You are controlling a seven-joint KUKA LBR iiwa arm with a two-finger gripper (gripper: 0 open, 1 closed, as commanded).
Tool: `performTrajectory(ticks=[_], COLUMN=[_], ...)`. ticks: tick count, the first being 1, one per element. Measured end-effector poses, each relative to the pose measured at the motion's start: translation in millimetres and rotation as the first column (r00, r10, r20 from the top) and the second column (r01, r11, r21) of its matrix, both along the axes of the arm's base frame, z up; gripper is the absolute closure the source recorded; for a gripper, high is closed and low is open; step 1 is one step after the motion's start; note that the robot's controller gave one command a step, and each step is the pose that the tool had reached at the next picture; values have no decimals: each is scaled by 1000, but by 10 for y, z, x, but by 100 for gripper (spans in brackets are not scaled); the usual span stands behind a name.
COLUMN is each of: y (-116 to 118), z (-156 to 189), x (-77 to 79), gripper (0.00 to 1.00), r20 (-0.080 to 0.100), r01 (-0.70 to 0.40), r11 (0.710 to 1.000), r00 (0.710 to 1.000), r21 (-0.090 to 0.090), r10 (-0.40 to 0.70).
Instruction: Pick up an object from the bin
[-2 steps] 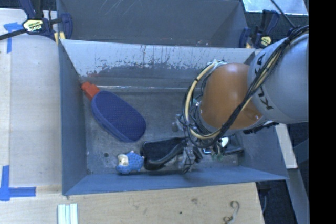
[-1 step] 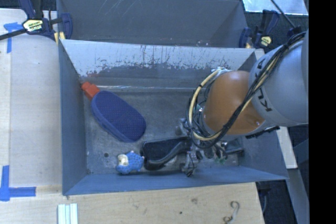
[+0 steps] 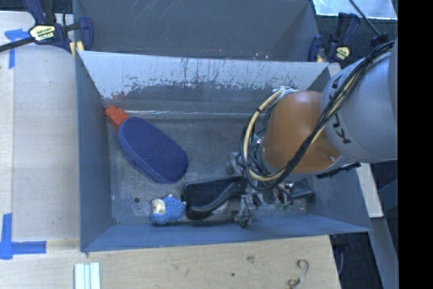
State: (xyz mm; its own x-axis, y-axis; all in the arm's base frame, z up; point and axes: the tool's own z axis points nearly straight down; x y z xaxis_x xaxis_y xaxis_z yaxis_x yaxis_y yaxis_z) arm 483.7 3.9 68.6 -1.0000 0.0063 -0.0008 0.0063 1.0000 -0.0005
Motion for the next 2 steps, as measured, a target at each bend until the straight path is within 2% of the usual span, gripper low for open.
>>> performTrajectory(ticks=[1, 2], y=[-1, -7], z=[2, 532], x=[4, 6], gripper=[100, 100], r20=[1, 2], r01=[0, 2], r11=[1000, 1000], r00=[1000, 1000], r21=[0, -1], r10=[0, -2])
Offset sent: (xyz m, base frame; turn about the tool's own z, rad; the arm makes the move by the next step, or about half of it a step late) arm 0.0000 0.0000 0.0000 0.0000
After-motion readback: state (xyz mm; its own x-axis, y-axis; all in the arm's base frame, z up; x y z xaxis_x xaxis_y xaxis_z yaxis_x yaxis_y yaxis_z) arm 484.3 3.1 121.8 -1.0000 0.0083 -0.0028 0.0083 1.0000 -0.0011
